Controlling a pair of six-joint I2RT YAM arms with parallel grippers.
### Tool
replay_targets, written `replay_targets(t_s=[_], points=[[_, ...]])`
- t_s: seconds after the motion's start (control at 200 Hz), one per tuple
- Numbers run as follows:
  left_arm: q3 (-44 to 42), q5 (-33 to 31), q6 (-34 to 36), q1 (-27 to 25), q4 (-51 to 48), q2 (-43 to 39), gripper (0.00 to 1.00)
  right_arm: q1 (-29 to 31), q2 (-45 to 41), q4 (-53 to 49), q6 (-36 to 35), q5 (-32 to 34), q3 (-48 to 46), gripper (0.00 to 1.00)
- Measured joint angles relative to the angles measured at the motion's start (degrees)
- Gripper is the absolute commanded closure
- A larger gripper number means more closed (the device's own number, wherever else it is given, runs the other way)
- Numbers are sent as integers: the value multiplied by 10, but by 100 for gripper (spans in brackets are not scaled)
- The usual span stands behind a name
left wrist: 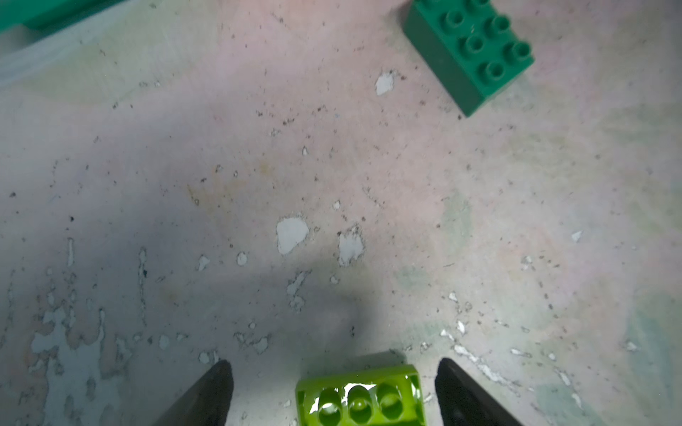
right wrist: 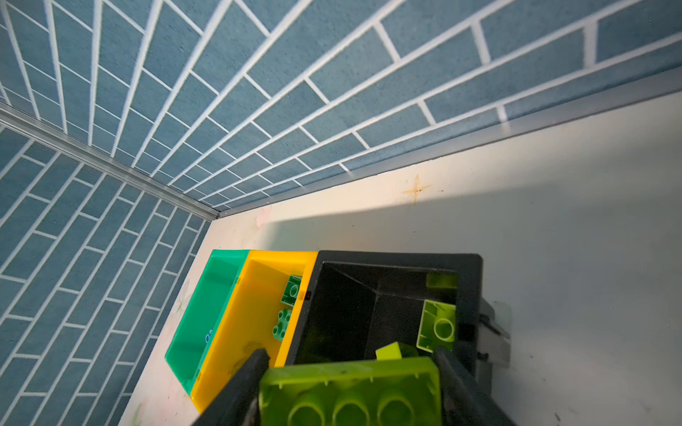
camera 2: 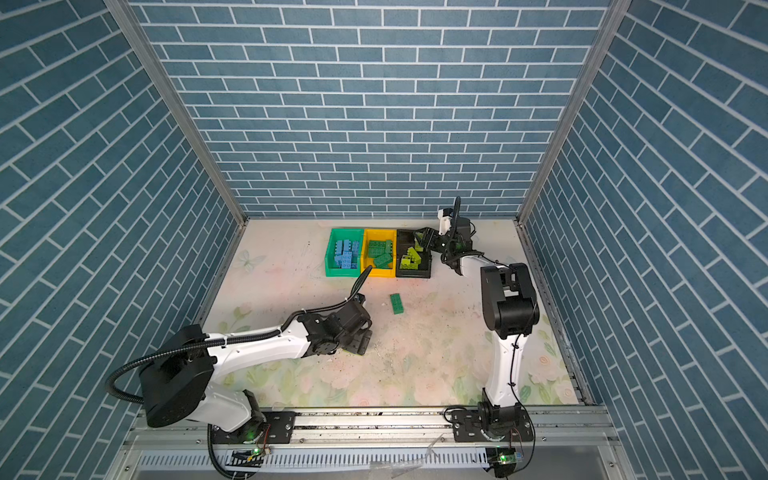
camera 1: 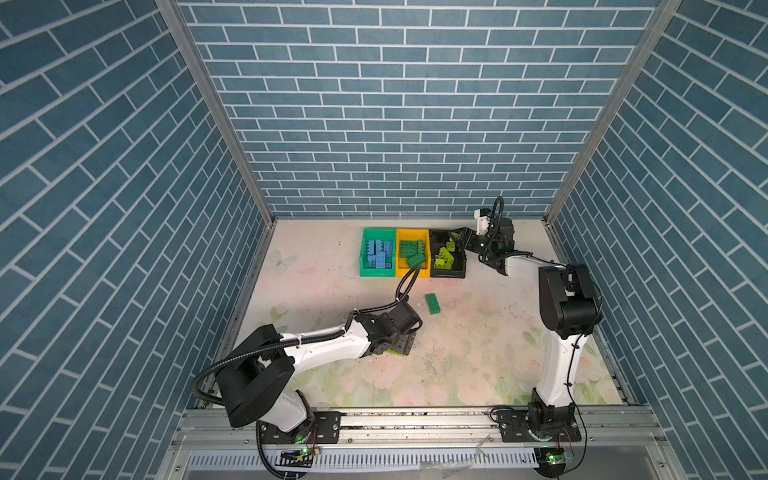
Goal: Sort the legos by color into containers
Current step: 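Carry lime brick into black bin with right while left reaches last lime brick, then grasp last lime brick with left while right releases into black bin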
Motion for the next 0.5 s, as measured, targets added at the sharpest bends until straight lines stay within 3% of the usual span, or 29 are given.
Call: replay_targets(t_s=[0.5], points=[[-23,33,-28,-3,-6,12,12,5,14,-24,-42,9,16,19]])
